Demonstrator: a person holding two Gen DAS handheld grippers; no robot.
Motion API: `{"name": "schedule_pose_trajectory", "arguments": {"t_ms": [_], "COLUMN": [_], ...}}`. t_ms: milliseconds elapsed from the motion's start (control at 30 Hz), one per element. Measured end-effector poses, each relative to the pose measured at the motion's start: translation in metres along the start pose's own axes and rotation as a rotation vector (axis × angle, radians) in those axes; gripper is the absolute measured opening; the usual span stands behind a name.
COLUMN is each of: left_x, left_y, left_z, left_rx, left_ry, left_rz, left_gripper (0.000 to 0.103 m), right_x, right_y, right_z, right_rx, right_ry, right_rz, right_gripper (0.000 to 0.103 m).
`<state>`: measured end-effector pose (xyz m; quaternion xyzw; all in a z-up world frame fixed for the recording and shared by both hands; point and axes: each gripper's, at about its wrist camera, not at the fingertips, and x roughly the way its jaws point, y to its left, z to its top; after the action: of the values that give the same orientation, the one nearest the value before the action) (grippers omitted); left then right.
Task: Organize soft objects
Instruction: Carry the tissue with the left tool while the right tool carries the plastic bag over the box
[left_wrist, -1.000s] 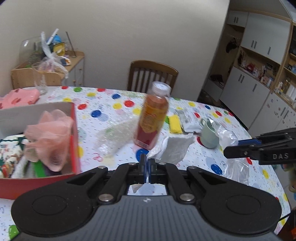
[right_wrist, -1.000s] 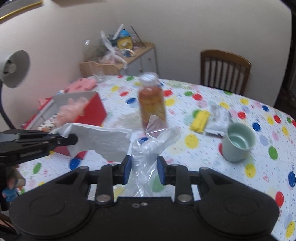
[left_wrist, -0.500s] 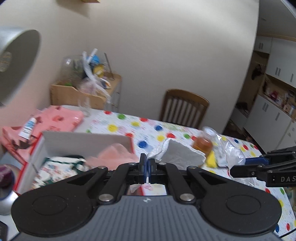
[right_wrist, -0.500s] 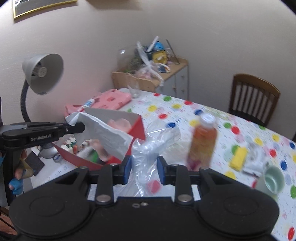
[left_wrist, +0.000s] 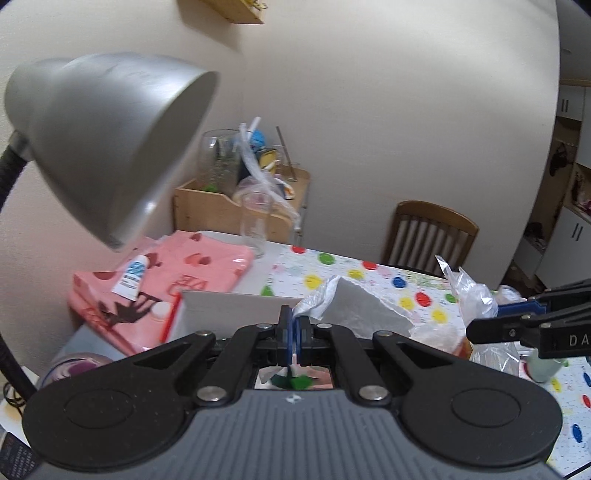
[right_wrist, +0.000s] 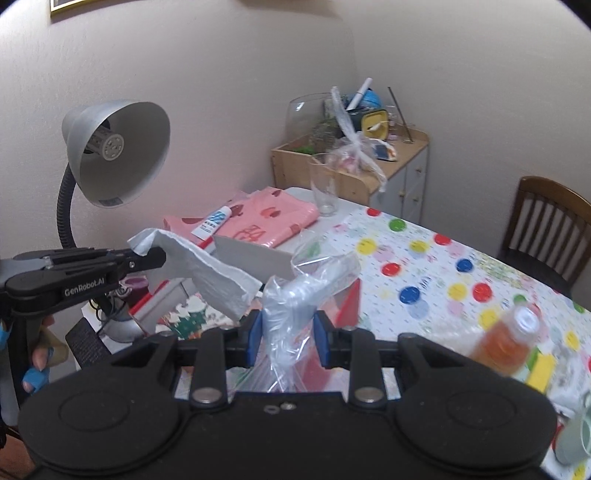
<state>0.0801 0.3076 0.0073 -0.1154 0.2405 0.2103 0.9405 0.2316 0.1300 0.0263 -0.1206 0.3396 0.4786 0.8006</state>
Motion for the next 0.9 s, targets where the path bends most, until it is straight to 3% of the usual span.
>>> {"name": "schedule_pose_trajectory", "arguments": {"t_ms": [533,900], "left_x": [0.029,0.076], "left_y": [0.061,0.066], "left_z": [-0.004,-0.021], "left_rx": [0.022,0.037], "left_ry": [0.033,0.138], "left_rz": [0.127,0.120], "left_gripper": [0.002,0.002], "right_x": [0.093,0.154], "right_y": [0.047,0.038], "right_z": [0.046,0.038], "right_rx": [-0.063,-0.064], "right_ry": [0.005,0.105], "right_rz": [0.020,-0.036], "right_gripper": [0.028,0.029]}}
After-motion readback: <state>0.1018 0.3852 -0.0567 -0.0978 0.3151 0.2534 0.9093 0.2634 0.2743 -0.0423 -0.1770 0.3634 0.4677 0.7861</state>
